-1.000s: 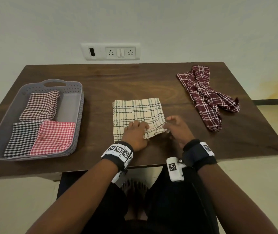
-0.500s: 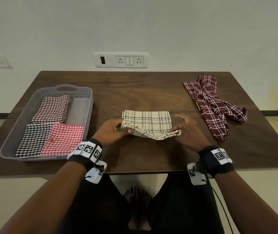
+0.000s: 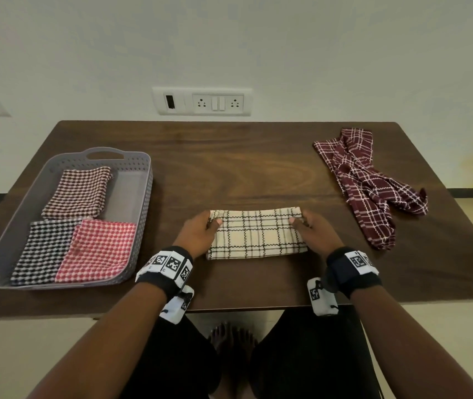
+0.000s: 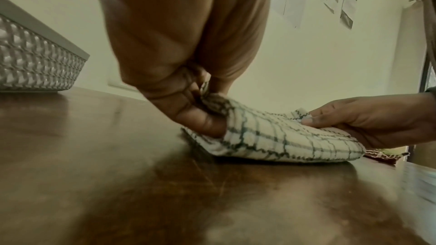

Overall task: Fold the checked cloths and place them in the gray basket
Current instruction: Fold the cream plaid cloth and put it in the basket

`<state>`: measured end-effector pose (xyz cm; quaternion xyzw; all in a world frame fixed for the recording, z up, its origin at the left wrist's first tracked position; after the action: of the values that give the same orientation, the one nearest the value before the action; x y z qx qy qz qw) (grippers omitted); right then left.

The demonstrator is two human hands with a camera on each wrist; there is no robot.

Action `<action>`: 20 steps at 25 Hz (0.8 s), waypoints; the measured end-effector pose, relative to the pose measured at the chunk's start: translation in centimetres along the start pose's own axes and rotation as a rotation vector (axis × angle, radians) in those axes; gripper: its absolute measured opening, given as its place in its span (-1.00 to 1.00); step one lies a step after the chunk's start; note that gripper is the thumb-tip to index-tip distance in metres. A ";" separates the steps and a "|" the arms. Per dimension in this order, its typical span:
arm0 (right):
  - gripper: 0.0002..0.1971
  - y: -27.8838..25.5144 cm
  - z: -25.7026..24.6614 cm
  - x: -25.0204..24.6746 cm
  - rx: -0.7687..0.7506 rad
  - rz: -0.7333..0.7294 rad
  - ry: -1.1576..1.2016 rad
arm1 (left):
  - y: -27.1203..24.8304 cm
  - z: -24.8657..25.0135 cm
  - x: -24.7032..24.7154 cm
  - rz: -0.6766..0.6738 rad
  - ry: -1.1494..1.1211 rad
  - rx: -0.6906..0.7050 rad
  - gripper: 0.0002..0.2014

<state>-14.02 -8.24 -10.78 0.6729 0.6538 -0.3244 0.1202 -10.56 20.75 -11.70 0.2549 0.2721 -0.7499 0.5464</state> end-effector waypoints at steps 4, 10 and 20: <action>-0.70 1.7 0.3 0.4 0.153 0.026 -0.151 | 0.9 -0.7 0.5 -0.005 -0.004 -0.126 -0.74; -0.58 1.8 0.0 0.5 0.243 0.176 -0.272 | 1.1 -0.3 0.4 0.072 0.128 -0.177 -0.66; -0.19 2.0 -0.8 1.9 0.389 -0.045 -0.325 | 0.3 5.2 5.1 -0.131 0.132 0.126 -0.81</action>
<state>-12.04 -6.52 -11.82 0.6077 0.5659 -0.5507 0.0849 -12.09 13.62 -11.41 0.3193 0.2762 -0.7812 0.4598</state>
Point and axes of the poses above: each hand's wrist, its own y-axis towards the middle knuckle, its own x-axis out of the palm, z = x × y, the point moved 3 cm from there along y, towards the middle knuckle, and after that the axes turned 7 degrees about x, right-handed, at the moved point
